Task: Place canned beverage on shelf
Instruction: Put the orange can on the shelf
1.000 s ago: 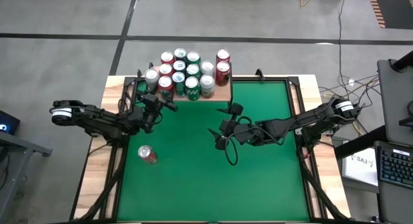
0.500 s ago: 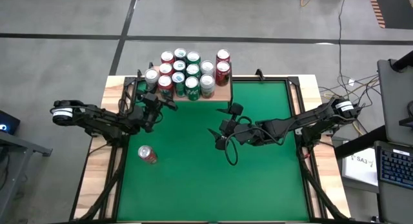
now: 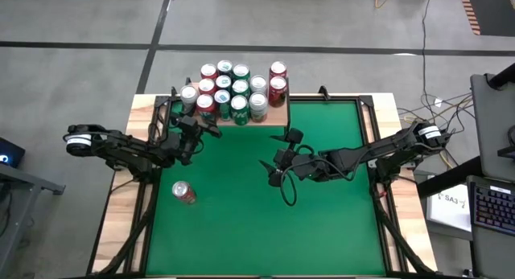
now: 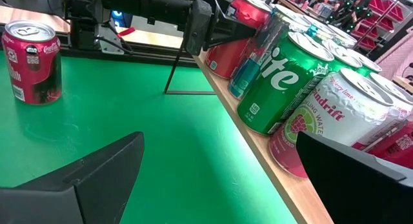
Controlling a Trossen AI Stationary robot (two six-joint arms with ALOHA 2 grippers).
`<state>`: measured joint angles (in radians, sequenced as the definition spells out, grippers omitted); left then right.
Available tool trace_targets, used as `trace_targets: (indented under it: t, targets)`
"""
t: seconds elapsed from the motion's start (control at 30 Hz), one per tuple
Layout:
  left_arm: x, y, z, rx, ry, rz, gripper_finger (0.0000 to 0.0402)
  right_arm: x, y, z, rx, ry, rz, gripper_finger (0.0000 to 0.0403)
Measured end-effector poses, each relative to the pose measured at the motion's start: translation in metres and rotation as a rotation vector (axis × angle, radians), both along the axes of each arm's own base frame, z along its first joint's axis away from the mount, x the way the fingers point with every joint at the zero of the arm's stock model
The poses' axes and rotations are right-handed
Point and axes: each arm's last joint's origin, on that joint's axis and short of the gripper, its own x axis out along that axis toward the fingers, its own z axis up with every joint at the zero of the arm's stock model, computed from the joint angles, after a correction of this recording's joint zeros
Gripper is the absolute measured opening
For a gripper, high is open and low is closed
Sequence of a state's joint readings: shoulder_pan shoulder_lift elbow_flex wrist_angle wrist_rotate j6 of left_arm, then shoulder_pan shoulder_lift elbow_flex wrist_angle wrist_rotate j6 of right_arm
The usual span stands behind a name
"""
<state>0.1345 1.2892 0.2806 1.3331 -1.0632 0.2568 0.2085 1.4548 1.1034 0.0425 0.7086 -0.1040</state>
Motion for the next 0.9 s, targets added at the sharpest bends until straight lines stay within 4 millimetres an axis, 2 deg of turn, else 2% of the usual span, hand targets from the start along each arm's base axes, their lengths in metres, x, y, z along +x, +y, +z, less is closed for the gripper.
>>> trace_targets:
  t: [0.9]
  targets:
    - [-0.0016,-0.0001,0.0032,0.004,-0.014,0.012,0.0337,0.0000,0.0000,0.0000,0.006,-0.004,-0.002,0.0398]
